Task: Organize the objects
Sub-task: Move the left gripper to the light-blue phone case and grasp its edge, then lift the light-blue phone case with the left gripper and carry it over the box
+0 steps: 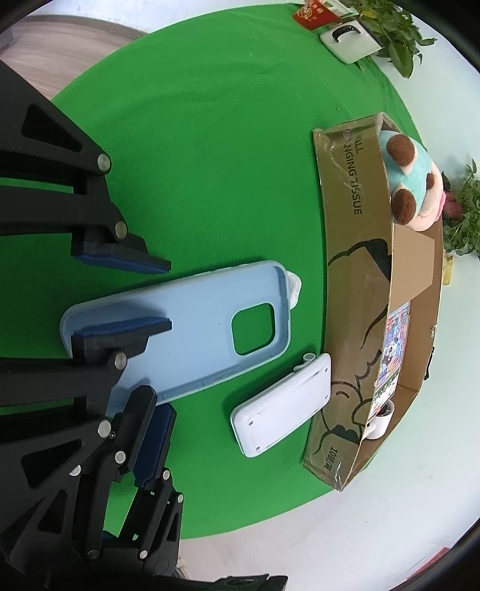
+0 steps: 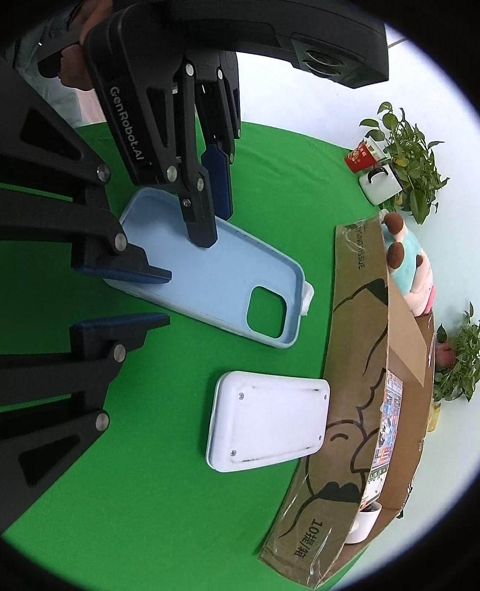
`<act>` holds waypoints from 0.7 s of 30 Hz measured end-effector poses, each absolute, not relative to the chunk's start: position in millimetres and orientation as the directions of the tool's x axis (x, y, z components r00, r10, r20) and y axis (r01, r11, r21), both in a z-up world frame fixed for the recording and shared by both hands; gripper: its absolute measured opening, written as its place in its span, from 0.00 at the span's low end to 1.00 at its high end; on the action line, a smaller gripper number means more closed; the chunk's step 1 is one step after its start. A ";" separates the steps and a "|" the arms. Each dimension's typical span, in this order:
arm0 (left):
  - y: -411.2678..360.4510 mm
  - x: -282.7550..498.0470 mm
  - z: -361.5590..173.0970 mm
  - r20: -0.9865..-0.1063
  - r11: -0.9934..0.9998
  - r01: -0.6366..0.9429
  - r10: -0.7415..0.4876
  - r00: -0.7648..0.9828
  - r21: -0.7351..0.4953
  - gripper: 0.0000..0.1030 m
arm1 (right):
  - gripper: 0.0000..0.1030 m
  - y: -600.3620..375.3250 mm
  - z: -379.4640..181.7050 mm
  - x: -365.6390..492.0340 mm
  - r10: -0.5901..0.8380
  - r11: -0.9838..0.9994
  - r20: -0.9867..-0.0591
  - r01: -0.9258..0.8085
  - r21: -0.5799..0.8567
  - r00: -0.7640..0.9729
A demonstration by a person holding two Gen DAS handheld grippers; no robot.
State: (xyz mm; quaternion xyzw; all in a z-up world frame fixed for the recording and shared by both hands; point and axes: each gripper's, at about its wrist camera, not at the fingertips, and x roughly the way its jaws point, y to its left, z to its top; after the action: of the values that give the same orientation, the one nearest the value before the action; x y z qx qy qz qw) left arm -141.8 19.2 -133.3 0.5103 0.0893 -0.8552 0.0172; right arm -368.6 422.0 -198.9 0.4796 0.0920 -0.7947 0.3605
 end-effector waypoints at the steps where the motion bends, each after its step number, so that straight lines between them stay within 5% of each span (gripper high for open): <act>1: 18.8 -141.5 -133.7 -0.875 -0.982 0.121 0.067 -0.480 -0.142 0.15 | 0.14 421.4 -198.9 -368.2 -0.481 -0.726 -0.829 0.659 0.194 -0.286; 10: 26.1 -140.7 -134.4 -0.868 -0.988 0.121 0.025 -0.495 -0.097 0.08 | 0.12 415.8 -200.1 -373.8 -0.468 -0.754 -0.832 0.626 0.200 -0.298; 16: 24.6 -140.2 -133.9 -0.868 -0.987 0.129 0.024 -0.497 -0.101 0.07 | 0.20 419.5 -201.2 -374.6 -0.510 -0.756 -0.812 0.597 0.267 -0.283; 21: 23.2 -140.5 -134.1 -0.866 -0.984 0.138 0.028 -0.499 -0.111 0.05 | 0.08 422.5 -201.8 -374.5 -0.491 -0.772 -0.816 0.586 0.246 -0.304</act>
State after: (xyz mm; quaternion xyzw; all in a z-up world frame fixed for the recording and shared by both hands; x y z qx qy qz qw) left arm -140.5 23.2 -134.1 0.4994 0.0832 -0.8617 0.0321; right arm -374.5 422.5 -201.8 0.4864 0.0488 -0.8059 0.3341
